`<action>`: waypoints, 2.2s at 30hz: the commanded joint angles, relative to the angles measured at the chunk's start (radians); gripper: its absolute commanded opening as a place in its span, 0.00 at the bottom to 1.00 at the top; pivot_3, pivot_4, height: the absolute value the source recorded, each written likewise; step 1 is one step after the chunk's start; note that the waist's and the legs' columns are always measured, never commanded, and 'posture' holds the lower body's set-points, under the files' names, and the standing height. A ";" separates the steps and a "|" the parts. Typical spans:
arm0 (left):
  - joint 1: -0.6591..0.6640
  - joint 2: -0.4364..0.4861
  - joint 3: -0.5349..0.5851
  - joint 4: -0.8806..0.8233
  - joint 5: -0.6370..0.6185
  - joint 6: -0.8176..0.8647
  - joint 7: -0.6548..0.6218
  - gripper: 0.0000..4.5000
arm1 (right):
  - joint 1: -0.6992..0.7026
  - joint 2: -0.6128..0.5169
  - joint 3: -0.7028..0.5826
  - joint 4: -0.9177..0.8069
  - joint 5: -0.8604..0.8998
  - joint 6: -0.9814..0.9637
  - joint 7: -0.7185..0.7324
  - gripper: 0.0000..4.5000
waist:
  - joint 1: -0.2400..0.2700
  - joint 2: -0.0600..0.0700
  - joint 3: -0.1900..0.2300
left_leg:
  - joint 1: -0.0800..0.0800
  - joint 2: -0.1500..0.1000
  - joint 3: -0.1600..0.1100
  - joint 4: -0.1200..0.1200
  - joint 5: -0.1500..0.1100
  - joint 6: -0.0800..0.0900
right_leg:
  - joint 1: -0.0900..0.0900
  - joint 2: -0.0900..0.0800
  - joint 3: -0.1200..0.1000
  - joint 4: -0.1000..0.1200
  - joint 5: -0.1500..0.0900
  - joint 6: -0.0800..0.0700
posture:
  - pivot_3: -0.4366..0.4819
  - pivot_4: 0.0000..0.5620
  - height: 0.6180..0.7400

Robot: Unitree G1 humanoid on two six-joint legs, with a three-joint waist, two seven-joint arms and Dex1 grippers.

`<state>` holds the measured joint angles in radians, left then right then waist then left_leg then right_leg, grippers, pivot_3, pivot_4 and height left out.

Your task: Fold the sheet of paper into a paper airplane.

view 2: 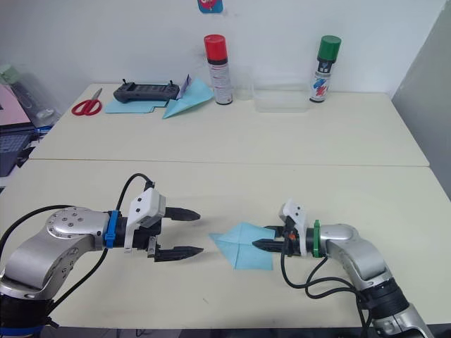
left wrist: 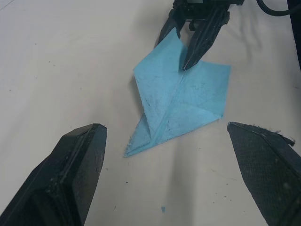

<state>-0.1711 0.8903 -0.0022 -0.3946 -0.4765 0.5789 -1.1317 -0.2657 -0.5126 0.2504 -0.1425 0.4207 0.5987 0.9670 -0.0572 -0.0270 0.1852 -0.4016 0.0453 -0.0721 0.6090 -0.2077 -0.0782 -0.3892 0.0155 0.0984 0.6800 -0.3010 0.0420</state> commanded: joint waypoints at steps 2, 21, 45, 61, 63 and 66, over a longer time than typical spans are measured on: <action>-0.001 0.001 0.002 -0.016 0.012 -0.026 0.014 1.00 | -0.028 0.010 -0.025 -0.009 0.012 -0.033 0.019 0.00 | 0.000 0.000 0.000 | 0.000 0.000 0.000 0.000 0.000 0.000 | 0.000 0.000 0.000 0.000 0.000 0.000 | 0.48 0.27 1.00; -0.071 0.020 0.027 0.127 0.032 -0.092 -0.012 1.00 | -0.123 -0.084 0.091 0.205 -0.725 -1.186 -0.221 0.00 | 0.001 0.001 0.001 | 0.000 0.000 0.000 0.000 0.000 0.000 | 0.000 0.000 -0.001 0.000 0.000 0.000 | 0.48 0.27 1.00; -0.082 -0.007 0.016 0.101 0.010 -0.039 0.003 1.00 | -0.205 0.070 0.003 0.086 -0.081 -0.239 -0.138 0.55 | -0.007 0.001 0.001 | 0.002 0.001 -0.002 0.003 0.001 0.000 | 0.002 0.002 -0.001 0.004 0.004 -0.001 | 0.48 0.27 1.00; -0.087 -0.035 -0.015 0.092 0.024 -0.045 0.035 1.00 | -0.152 0.091 0.121 0.066 -0.216 -0.221 -0.086 0.01 | 0.001 0.002 0.001 | -0.001 0.000 -0.001 0.003 0.000 0.000 | 0.000 0.001 -0.001 0.002 0.002 0.000 | 0.48 0.27 1.00; -0.104 -0.046 -0.039 0.110 0.039 -0.062 0.031 1.00 | -0.151 0.083 0.131 0.075 -0.233 -0.215 -0.084 0.01 | 0.000 0.002 0.001 | 0.000 0.000 -0.001 0.003 0.000 0.000 | 0.001 0.001 -0.001 0.002 0.002 0.000 | 0.48 0.27 1.00; -0.134 -0.074 -0.075 0.144 0.062 -0.085 0.026 1.00 | -0.149 0.073 0.142 0.096 -0.256 -0.220 -0.074 0.01 | 0.003 0.002 0.001 | 0.000 0.000 -0.002 0.003 0.000 0.000 | 0.001 0.001 -0.002 0.002 0.002 0.000 | 0.48 0.27 1.00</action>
<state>-0.2812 0.8296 -0.0676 -0.2557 -0.4237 0.5158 -1.1026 -0.4114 -0.4313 0.3890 -0.0362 0.1757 0.3841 0.8778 -0.0540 -0.0253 0.1863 -0.4017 0.0453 -0.0737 0.6121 -0.2076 -0.0787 -0.3880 0.0160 0.0969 0.6821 -0.2986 0.0424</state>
